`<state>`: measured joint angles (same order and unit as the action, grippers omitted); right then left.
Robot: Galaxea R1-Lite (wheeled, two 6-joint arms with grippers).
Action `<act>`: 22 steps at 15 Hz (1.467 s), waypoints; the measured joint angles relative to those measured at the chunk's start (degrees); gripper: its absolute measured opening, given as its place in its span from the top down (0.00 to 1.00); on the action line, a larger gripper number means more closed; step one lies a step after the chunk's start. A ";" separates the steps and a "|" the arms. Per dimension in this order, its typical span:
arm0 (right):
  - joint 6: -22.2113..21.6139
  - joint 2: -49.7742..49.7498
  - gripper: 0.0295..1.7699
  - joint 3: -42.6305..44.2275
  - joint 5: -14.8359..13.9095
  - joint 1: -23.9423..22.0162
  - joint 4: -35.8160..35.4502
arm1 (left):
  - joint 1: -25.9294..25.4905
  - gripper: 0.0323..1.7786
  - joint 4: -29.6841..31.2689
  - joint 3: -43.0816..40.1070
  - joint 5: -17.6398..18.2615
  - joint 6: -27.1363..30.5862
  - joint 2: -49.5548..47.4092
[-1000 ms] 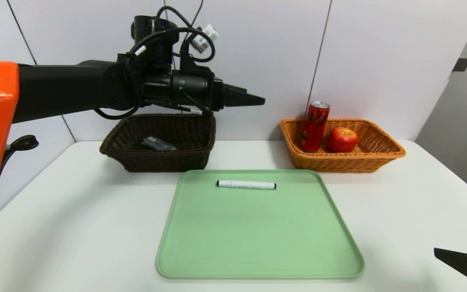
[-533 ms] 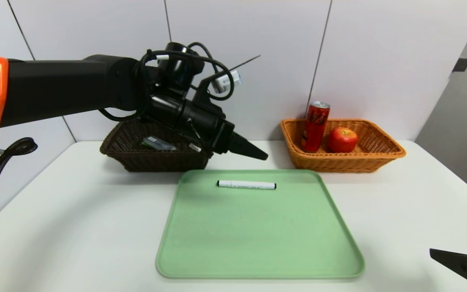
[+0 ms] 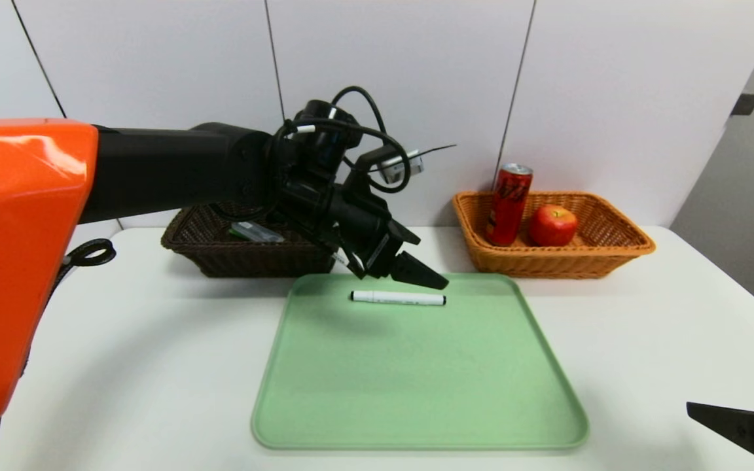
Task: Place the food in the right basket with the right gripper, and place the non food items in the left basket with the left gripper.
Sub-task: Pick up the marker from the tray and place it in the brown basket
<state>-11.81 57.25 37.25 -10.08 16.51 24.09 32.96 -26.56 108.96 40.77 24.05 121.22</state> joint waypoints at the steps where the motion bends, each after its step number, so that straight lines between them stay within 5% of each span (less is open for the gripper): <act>1: -0.52 0.13 0.03 0.00 0.28 0.00 0.02 | 0.02 0.05 0.02 -0.63 -0.02 1.55 0.33; 8: -0.95 0.49 0.03 0.01 1.29 0.00 0.02 | -0.17 0.05 -4.17 -2.34 -3.04 16.35 2.49; 15: -0.94 0.35 0.03 -0.22 1.62 0.00 0.02 | -0.22 0.05 -6.01 1.93 -8.17 18.77 7.17; 22: -1.02 0.35 0.03 -0.71 1.79 0.00 0.02 | -1.18 0.05 -5.52 2.21 -8.61 19.22 11.33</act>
<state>-12.84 57.60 36.55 -8.29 16.51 24.11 31.78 -32.09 111.17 32.16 43.28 132.55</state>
